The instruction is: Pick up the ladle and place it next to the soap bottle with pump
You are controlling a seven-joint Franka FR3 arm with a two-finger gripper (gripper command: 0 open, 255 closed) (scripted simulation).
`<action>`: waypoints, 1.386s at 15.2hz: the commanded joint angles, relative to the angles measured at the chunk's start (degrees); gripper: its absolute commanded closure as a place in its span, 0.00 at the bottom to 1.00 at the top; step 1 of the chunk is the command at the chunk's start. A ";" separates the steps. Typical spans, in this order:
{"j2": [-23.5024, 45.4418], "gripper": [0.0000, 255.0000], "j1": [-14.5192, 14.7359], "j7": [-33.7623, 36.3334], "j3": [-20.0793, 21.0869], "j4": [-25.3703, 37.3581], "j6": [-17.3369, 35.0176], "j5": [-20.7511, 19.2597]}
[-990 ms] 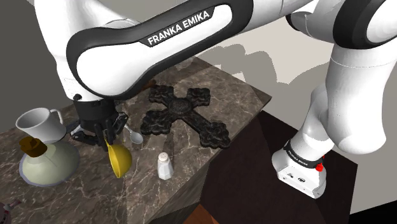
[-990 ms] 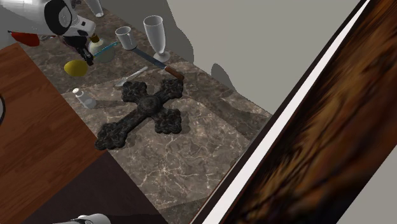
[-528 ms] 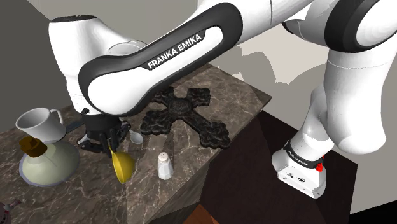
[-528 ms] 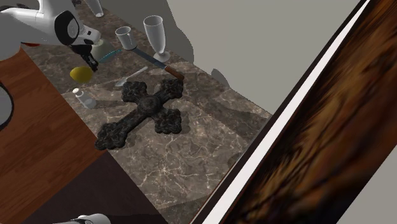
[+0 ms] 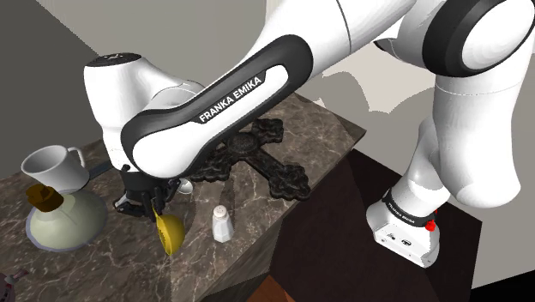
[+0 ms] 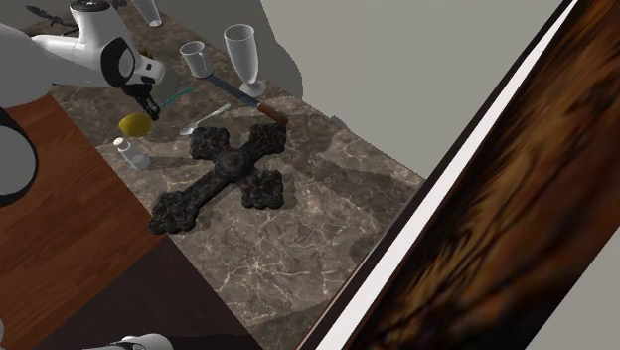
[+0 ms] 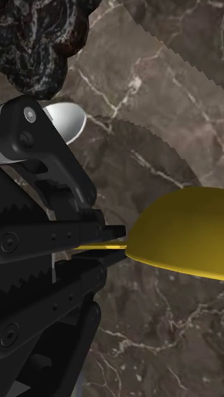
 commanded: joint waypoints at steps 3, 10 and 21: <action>1.65 1.00 0.16 -0.18 -0.21 -0.97 2.60 -0.26; 1.65 1.00 0.17 -0.19 -0.23 -0.97 2.60 -0.25; -2.49 0.00 -0.93 -0.70 0.14 0.30 -2.82 0.60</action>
